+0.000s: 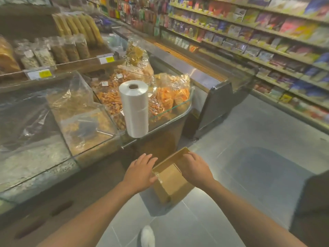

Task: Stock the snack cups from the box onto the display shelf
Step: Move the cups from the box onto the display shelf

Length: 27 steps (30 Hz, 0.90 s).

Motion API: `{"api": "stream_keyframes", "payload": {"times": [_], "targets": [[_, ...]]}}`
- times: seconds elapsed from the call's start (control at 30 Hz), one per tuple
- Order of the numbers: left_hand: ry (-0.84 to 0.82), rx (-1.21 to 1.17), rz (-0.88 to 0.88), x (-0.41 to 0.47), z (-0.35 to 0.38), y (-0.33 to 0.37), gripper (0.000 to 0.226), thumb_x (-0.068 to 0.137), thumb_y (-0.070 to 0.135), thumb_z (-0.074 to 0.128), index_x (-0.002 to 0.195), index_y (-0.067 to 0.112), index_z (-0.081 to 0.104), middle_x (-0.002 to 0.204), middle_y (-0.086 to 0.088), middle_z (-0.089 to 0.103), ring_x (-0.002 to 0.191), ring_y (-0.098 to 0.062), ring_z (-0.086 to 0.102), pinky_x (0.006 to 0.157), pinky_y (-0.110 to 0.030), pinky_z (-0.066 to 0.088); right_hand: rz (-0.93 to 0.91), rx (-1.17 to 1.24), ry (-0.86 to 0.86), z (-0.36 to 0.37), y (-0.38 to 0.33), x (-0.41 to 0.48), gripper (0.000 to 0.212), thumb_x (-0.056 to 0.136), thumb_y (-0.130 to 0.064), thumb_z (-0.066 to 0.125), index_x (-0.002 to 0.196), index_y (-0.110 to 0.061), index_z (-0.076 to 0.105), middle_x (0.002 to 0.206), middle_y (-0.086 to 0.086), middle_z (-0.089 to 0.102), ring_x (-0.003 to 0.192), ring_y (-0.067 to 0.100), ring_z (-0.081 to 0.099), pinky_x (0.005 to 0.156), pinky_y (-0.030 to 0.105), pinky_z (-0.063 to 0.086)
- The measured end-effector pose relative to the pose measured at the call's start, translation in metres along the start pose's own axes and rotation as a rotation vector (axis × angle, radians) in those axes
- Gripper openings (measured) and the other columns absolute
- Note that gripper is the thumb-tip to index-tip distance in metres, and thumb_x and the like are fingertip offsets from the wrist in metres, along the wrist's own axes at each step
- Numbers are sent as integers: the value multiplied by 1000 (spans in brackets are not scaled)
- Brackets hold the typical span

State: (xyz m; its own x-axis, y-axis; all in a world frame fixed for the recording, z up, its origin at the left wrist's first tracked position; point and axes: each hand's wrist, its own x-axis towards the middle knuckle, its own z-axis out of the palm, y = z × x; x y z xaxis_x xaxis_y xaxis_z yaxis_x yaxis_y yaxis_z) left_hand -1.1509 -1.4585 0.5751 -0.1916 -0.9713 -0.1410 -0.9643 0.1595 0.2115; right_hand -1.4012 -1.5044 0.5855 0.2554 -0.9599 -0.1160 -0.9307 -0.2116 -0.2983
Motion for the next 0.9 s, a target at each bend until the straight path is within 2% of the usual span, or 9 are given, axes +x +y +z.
{"api": "stream_keyframes", "payload": {"times": [0.07, 0.33, 0.57, 0.73, 0.9], "targets": [[-20, -14, 11, 25, 11, 7, 82, 94, 60, 60, 161, 29, 26, 169, 2, 24, 158, -23, 14, 123, -44, 25, 9, 15, -6, -3, 20, 12, 46, 92, -50, 62, 133, -33, 53, 142, -8, 51, 129, 21, 50, 106, 39, 48], [-100, -38, -4, 140, 40, 4, 82, 94, 58, 62, 161, 30, 26, 169, 2, 24, 158, -22, 15, 123, -45, 26, 69, 19, -63, 10, 80, 91, 55, 91, -44, 68, 141, -29, 49, 148, -6, 47, 132, 21, 47, 107, 36, 46], [-147, -75, -53, 214, 85, -8, 78, 95, 57, 62, 160, 30, 27, 168, 2, 25, 157, -22, 16, 122, -46, 27, 78, 98, -142, 51, 118, 167, 58, 89, -44, 68, 141, -31, 46, 148, -6, 45, 132, 20, 46, 105, 37, 49], [-172, -84, -85, 261, 158, -19, 79, 94, 57, 63, 160, 31, 27, 168, 2, 25, 157, -22, 17, 122, -46, 26, 10, 91, -205, 122, 155, 231, 59, 90, -37, 67, 143, -26, 46, 151, -3, 44, 137, 23, 42, 111, 39, 43], [-176, -76, -111, 310, 268, -48, 78, 94, 56, 62, 160, 32, 27, 168, 4, 25, 157, -20, 17, 122, -44, 25, -61, 95, -259, 248, 195, 293, 64, 90, -40, 67, 146, -26, 42, 152, -1, 43, 138, 23, 42, 110, 39, 44]]}}
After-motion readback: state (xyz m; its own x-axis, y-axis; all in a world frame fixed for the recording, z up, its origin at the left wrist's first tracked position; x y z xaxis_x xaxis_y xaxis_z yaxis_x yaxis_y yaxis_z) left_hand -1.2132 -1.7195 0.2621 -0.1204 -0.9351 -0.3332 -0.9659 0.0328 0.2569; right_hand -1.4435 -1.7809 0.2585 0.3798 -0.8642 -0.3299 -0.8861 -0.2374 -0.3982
